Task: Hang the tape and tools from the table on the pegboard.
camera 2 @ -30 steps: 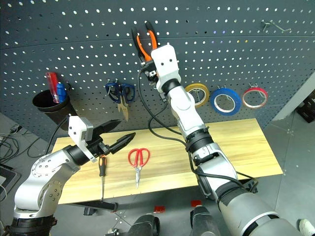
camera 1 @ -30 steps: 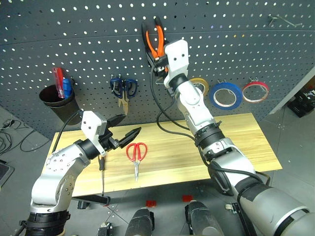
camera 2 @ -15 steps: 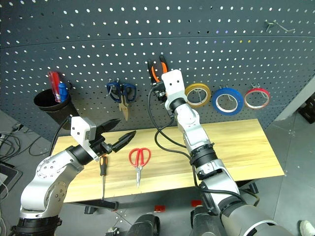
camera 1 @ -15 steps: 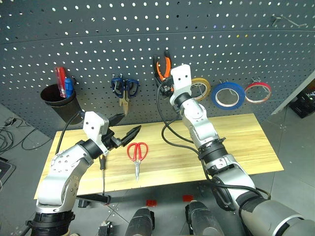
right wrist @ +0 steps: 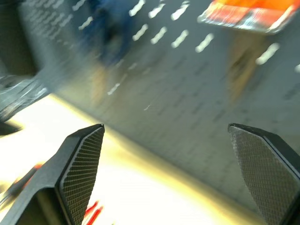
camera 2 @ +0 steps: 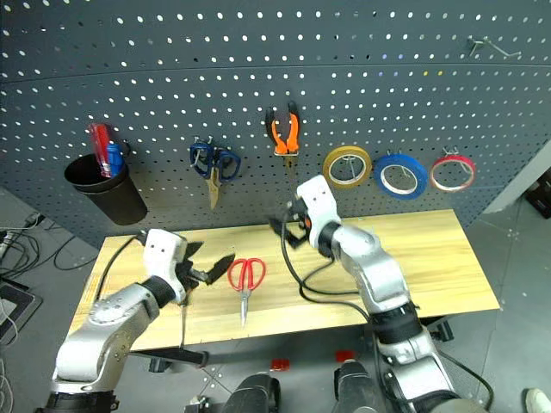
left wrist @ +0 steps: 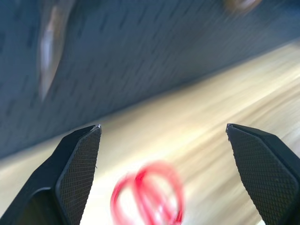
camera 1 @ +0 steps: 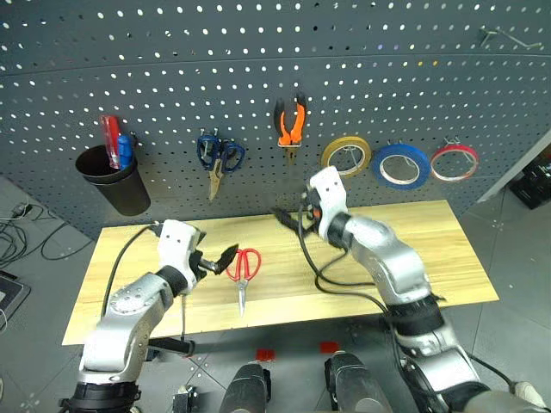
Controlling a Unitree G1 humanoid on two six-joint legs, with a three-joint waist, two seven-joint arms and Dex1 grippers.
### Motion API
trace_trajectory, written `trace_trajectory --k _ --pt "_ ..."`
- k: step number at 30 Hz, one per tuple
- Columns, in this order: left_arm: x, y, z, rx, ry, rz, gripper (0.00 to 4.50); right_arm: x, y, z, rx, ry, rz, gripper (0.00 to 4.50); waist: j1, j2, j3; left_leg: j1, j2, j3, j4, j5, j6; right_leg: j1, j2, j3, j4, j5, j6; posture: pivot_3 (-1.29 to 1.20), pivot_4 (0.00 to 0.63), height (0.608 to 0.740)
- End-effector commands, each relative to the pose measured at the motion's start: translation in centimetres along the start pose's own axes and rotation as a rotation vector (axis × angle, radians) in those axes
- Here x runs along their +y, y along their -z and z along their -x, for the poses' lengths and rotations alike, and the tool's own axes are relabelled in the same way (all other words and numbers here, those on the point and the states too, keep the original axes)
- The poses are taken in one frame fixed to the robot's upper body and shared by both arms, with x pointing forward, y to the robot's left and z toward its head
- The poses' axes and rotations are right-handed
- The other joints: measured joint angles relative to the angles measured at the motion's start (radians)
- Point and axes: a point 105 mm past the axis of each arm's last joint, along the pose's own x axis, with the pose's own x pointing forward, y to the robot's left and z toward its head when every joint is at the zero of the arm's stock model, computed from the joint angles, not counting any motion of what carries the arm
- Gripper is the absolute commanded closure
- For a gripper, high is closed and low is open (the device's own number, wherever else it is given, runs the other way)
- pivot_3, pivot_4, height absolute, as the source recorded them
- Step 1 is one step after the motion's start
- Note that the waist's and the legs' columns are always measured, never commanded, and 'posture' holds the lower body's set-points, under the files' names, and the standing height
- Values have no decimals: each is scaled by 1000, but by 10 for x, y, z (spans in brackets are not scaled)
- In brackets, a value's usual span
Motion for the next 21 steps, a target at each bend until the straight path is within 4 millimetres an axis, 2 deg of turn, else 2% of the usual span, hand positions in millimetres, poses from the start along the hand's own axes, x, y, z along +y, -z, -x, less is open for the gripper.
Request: trace_trajectory --k 1,4,6,21 --pt "-10 26 -1 127 -48 50 10 43 2 26 45 -207 1 0 0 -1 3 0 0 0 0 0 0 0 0 0 0 0 0 5 228 740" --pt "-20 42 -4 206 -71 106 10 65 16 44 128 -311 1 0 1 -6 9 0 0 -1 0 0 0 0 0 -1 0 0 0 -5 233 740" --pt "-25 49 -6 248 -78 137 10 70 22 50 162 -328 10 0 0 -7 11 0 0 -2 1 0 0 1 0 -2 0 0 0 -9 236 740" --pt "-50 85 -37 454 -104 297 10 70 22 59 203 -350 -45 0 1 -11 21 1 -1 -3 1 0 0 3 -1 -3 -1 0 0 -32 251 740"
